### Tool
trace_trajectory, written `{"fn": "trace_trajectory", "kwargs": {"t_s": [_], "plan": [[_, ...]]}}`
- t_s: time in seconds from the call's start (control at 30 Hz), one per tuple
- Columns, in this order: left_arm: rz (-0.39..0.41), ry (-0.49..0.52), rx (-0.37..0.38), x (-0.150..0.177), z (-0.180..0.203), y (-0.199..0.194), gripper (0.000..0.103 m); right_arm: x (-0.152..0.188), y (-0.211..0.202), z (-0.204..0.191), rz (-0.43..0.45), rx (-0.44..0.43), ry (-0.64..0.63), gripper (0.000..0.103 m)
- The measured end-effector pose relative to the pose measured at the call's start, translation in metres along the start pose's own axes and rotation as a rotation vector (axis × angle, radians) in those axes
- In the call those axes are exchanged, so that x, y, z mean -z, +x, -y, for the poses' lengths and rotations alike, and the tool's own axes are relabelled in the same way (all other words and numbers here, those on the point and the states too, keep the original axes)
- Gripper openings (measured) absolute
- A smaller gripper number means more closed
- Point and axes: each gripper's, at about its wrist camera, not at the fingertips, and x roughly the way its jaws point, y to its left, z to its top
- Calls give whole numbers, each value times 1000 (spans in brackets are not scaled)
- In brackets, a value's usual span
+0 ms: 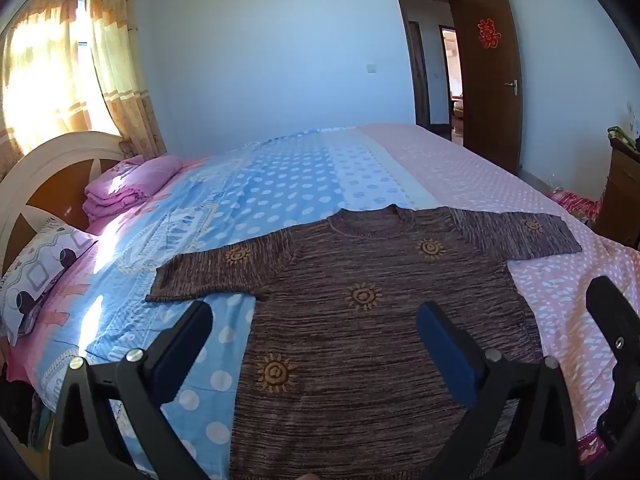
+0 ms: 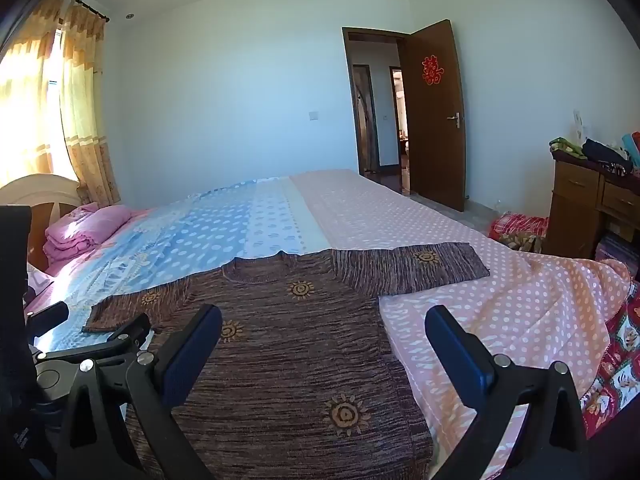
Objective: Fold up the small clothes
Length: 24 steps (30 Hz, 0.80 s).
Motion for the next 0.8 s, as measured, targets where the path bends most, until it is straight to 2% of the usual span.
{"fn": "trace_trajectory", "kwargs": {"t_s": [0.1,0.17,0.43,0.8], "plan": [[-16,-5,18,0,-1,2,103,-1,0,1,4,1,2,102],[-1,16,-5,-5,2,-2,103,0,-1,0,13,5,-9,102],[35,12,-3,-1,3,-5,103,0,-1,2,7,4,1,102],[39,-4,11,-1,-2,-6,103,0,-1,2,12,4,-2,102]]}}
